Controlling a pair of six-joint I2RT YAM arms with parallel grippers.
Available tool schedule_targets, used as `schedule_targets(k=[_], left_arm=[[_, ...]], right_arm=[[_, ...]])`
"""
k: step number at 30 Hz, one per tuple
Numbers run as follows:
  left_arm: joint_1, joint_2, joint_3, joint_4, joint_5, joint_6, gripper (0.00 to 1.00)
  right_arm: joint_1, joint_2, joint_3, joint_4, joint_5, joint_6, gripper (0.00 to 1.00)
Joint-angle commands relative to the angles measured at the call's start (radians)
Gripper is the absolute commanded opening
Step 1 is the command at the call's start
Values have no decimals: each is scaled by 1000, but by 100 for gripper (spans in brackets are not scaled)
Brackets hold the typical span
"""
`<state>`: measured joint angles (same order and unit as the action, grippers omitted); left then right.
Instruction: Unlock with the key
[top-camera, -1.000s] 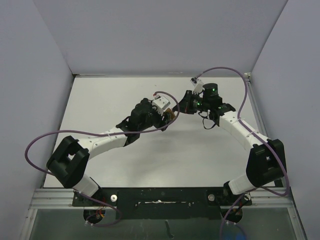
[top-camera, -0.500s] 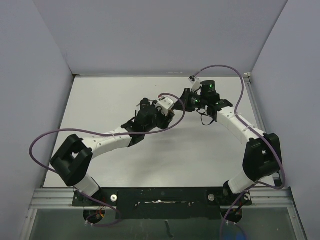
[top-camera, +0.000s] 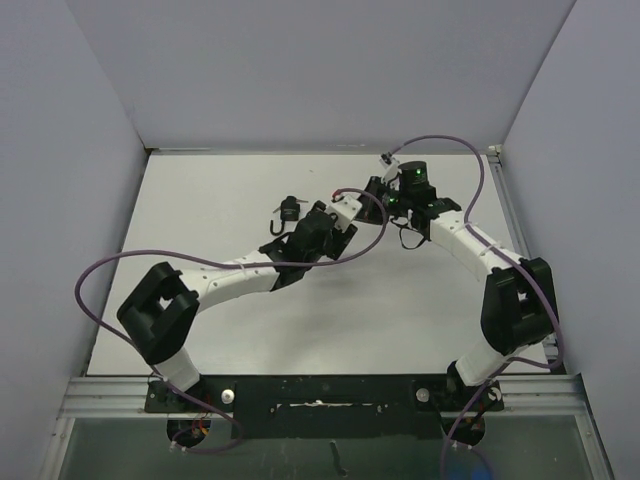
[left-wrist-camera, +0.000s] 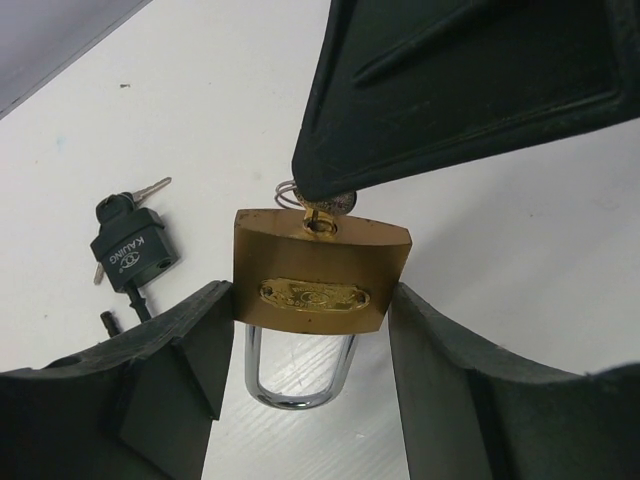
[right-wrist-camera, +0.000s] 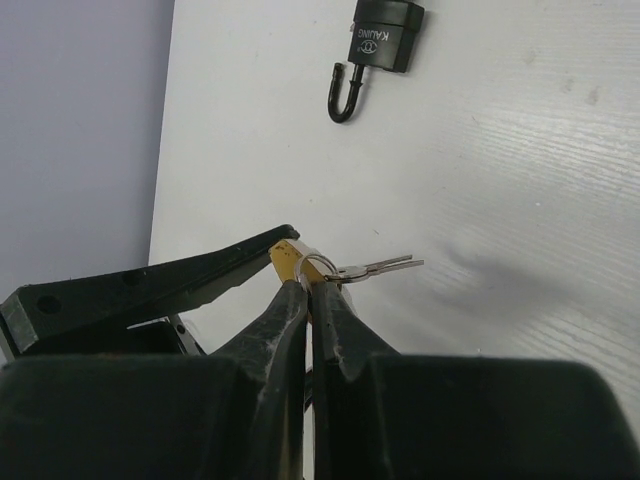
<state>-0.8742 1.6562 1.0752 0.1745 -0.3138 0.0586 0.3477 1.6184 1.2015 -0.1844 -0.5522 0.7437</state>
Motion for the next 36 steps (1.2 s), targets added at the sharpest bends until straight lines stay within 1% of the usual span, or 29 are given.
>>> schedule_targets(k=[1, 5, 12, 16, 21, 27, 36], left_arm=[[-55, -8, 210, 337, -48, 30, 0], [-78, 20, 259, 295, -99, 33, 0], [-103, 74, 366, 173, -192, 10, 0], [-118, 104, 408, 143, -244, 5, 0], [-140, 145, 455, 122, -300, 44, 0], [-173, 201, 522, 99, -386, 126, 0], [-177, 194, 509, 106, -380, 128, 0]], right_arm=[[51, 41, 8, -112, -120, 74, 0], [51, 55, 18, -128, -115, 89, 0], [51, 63, 18, -148, -100, 135, 0], [51, 71, 15, -148, -104, 163, 0], [51, 82, 13, -144, -115, 197, 0], [51, 98, 12, -144, -133, 226, 0], [39, 83, -15, -103, -144, 230, 0]])
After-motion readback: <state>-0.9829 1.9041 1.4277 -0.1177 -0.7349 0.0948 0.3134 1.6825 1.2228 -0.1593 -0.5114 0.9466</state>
